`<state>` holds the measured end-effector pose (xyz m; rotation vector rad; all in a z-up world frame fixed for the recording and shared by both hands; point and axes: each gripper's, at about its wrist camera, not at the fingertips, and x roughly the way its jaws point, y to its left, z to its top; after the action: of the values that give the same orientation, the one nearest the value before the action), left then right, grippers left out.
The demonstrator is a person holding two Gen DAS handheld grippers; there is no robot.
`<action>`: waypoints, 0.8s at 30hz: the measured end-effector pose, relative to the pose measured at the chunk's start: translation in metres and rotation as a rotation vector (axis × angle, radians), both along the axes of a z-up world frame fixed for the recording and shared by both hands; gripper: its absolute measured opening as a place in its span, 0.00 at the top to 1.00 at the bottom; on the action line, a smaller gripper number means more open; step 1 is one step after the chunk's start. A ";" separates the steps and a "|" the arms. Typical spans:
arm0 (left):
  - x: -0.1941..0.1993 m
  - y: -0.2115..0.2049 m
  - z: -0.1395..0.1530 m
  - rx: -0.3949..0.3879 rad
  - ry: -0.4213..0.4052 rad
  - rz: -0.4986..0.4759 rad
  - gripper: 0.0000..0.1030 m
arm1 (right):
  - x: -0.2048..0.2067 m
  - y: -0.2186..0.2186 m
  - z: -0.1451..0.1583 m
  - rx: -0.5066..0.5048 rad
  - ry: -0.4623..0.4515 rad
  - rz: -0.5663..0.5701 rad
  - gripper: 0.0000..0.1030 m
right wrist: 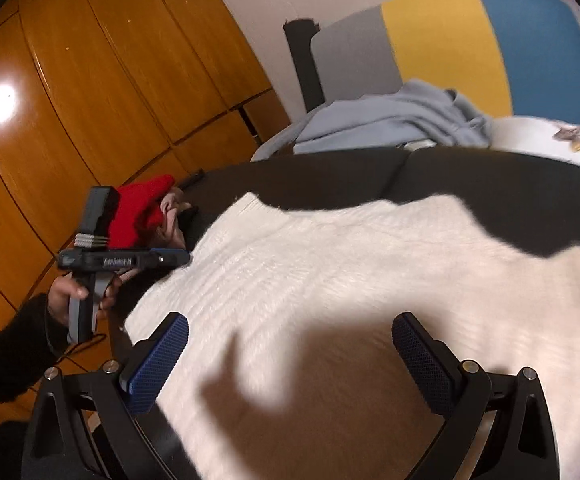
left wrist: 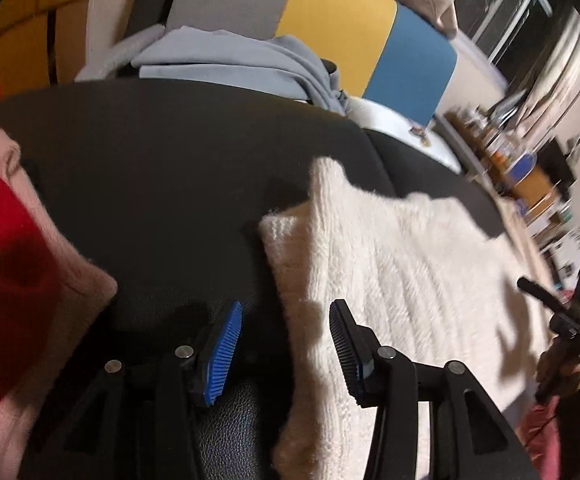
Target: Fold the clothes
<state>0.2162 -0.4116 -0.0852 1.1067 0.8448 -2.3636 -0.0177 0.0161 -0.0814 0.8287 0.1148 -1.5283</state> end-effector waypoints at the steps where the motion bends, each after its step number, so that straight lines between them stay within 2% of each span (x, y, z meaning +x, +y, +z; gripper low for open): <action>1: 0.000 -0.002 -0.001 0.023 0.014 -0.013 0.53 | -0.003 0.010 0.003 0.002 0.004 -0.013 0.00; 4: -0.005 -0.009 -0.010 0.098 0.031 -0.053 0.52 | -0.021 0.039 0.005 0.034 0.002 -0.050 0.00; 9: -0.014 -0.014 -0.029 0.166 0.029 -0.056 0.51 | -0.048 0.064 -0.018 0.102 -0.075 -0.074 0.00; 13: -0.016 -0.026 -0.041 0.230 0.102 -0.042 0.49 | -0.050 0.076 -0.031 0.021 -0.114 -0.050 0.00; 16: -0.022 -0.028 -0.045 0.251 0.135 -0.046 0.37 | -0.060 0.091 -0.042 -0.096 -0.199 -0.052 0.00; 18: -0.030 -0.025 -0.043 0.235 0.122 -0.063 0.29 | -0.067 0.097 -0.045 -0.144 -0.257 -0.058 0.00; 19: -0.035 -0.022 -0.042 0.224 0.112 -0.077 0.25 | -0.067 0.097 -0.045 -0.146 -0.257 -0.057 0.00; 20: -0.041 -0.017 -0.040 0.217 0.107 -0.102 0.13 | -0.066 0.098 -0.045 -0.149 -0.257 -0.056 0.00; 21: -0.046 -0.014 -0.039 0.200 0.092 -0.121 0.09 | -0.066 0.098 -0.045 -0.151 -0.257 -0.055 0.00; 23: -0.063 0.000 -0.033 0.096 -0.006 -0.185 0.11 | -0.064 0.096 -0.044 -0.155 -0.255 -0.056 0.00; 24: -0.065 0.005 -0.030 0.089 -0.002 -0.201 0.23 | -0.063 0.096 -0.044 -0.156 -0.254 -0.057 0.00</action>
<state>0.1514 -0.4068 -0.1155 1.2835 0.8822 -2.5078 -0.0807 0.1117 -0.1255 0.8985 -0.2137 -1.4522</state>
